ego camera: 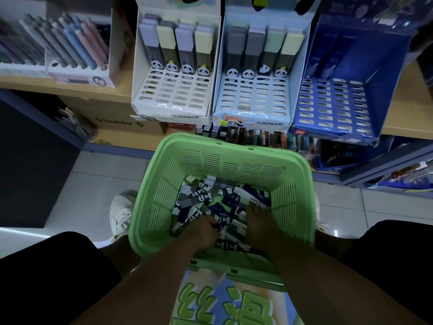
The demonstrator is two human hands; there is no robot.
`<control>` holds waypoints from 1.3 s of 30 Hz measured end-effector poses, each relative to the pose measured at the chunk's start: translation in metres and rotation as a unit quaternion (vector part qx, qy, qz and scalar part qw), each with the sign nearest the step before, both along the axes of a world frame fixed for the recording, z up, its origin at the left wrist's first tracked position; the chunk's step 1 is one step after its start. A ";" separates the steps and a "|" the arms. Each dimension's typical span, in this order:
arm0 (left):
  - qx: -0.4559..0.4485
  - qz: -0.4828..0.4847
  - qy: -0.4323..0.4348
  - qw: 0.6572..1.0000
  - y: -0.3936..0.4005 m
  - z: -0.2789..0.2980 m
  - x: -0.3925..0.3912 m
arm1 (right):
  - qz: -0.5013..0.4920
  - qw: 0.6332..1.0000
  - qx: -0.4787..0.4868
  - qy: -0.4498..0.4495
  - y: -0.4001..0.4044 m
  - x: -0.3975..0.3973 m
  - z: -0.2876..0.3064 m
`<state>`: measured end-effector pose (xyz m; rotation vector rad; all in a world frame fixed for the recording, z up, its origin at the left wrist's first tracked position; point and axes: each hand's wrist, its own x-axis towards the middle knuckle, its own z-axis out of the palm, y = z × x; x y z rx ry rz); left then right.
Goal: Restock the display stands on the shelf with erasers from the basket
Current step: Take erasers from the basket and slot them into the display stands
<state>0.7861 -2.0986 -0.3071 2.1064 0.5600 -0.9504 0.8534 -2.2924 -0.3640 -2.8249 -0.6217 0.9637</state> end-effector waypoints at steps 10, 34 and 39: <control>-0.005 0.004 -0.005 1.000 -0.001 0.000 0.001 | -0.034 0.996 0.007 0.086 0.014 0.012 0.008; -0.041 0.076 -0.001 0.996 -0.002 0.017 0.005 | -0.169 0.950 0.247 0.084 0.031 0.013 0.054; -0.280 0.313 -0.026 0.907 -0.013 0.053 0.017 | -0.241 0.902 0.319 0.164 0.064 0.021 0.091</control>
